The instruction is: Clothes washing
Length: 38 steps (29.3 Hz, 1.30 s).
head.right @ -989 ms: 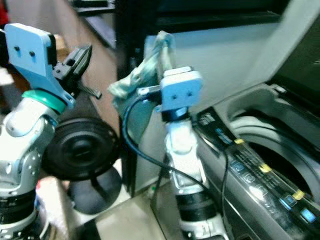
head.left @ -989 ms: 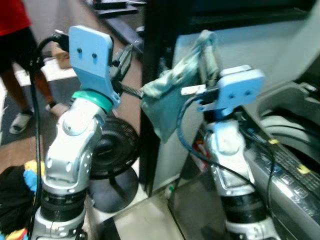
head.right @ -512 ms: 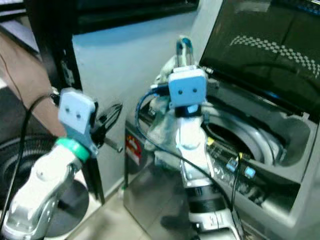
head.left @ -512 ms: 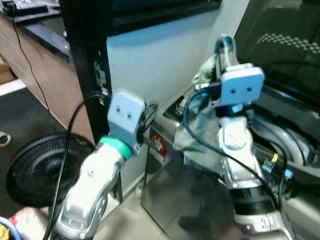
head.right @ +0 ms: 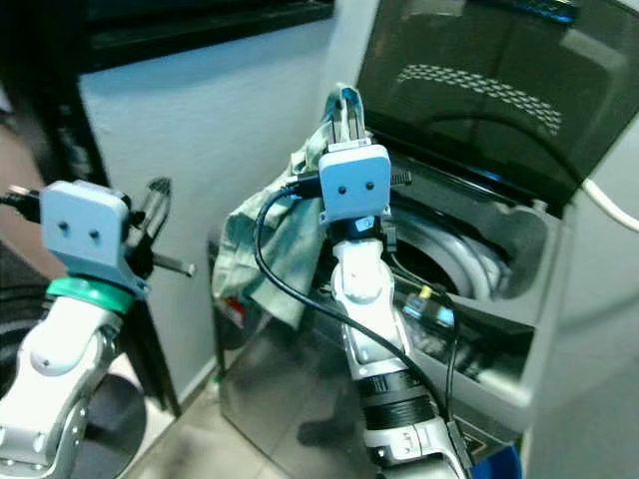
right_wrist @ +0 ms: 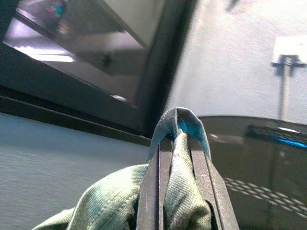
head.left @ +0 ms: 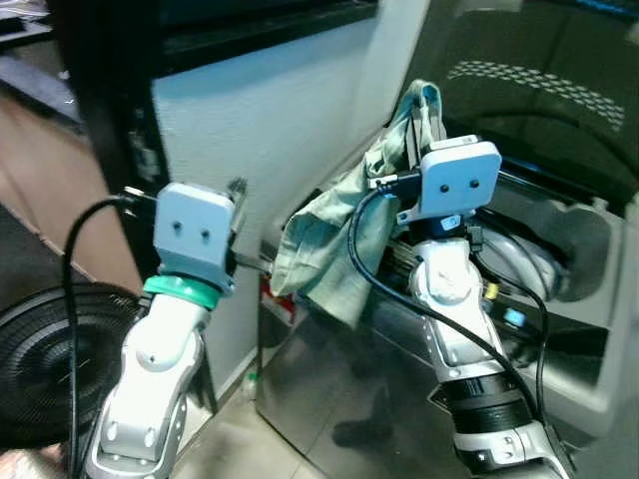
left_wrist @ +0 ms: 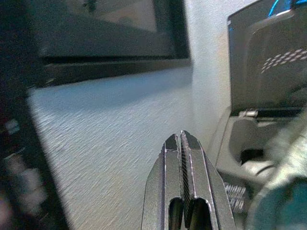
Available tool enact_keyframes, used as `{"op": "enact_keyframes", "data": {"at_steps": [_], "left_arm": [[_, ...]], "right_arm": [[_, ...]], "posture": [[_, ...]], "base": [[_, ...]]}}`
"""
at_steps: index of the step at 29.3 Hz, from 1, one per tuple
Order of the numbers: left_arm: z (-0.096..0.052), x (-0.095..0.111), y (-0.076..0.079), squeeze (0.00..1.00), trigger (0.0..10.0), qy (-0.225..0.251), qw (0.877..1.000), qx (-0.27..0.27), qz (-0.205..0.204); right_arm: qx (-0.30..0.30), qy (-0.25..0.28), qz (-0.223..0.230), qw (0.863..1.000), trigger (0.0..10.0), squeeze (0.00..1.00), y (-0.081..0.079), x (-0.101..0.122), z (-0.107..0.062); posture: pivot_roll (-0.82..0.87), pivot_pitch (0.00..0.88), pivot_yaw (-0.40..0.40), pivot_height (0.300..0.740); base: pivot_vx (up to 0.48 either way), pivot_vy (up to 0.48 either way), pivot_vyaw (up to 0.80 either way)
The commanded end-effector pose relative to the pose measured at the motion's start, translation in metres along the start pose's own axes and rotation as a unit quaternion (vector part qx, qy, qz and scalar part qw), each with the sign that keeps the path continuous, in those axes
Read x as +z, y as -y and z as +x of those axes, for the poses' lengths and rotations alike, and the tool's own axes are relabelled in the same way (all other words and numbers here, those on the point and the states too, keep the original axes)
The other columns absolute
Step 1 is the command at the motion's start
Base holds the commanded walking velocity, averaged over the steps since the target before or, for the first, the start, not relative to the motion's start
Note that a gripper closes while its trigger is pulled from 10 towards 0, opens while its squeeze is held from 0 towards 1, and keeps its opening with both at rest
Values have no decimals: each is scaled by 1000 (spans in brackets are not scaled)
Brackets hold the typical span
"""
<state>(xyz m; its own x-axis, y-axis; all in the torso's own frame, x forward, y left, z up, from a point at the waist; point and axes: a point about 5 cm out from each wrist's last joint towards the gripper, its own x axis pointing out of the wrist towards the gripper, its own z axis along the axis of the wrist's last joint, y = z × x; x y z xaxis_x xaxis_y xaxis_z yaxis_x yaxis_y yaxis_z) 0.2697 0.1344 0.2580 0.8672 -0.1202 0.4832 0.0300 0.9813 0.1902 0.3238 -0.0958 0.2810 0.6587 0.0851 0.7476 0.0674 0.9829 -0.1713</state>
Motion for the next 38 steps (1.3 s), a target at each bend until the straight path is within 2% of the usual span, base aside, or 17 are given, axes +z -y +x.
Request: {"op": "enact_keyframes", "data": {"at_steps": [1,15,17,25,35,38], "left_arm": [[5,2,4,0,10000,8,1000,-9,13],[12,3,6,0,10000,18,1000,-6,10],[13,3,8,0,10000,6,1000,0,-6],[14,3,8,0,10000,1,1000,-1,-6],[14,3,11,0,10000,1,1000,-8,-11],[14,3,12,0,10000,1,1000,-8,-13]], "right_arm": [[-1,-2,5,1000,10000,0,2,-2,0],[1,-5,11,1000,10000,0,2,-4,-1],[-1,-8,14,1000,10000,0,2,-5,-3],[-1,-10,17,1000,10000,0,2,-5,-4],[6,-11,18,1000,10000,0,0,-6,-5],[8,-12,18,1000,10000,0,0,-7,-5]], "posture": [[191,0,-32,740],[183,0,-23,740],[184,0,-21,740],[187,0,-21,740],[187,0,-22,740],[185,0,-23,740]], "base": [[0,0,-800],[0,0,-800],[0,0,-800],[0,0,-800],[0,0,-126],[0,352,0]]}}
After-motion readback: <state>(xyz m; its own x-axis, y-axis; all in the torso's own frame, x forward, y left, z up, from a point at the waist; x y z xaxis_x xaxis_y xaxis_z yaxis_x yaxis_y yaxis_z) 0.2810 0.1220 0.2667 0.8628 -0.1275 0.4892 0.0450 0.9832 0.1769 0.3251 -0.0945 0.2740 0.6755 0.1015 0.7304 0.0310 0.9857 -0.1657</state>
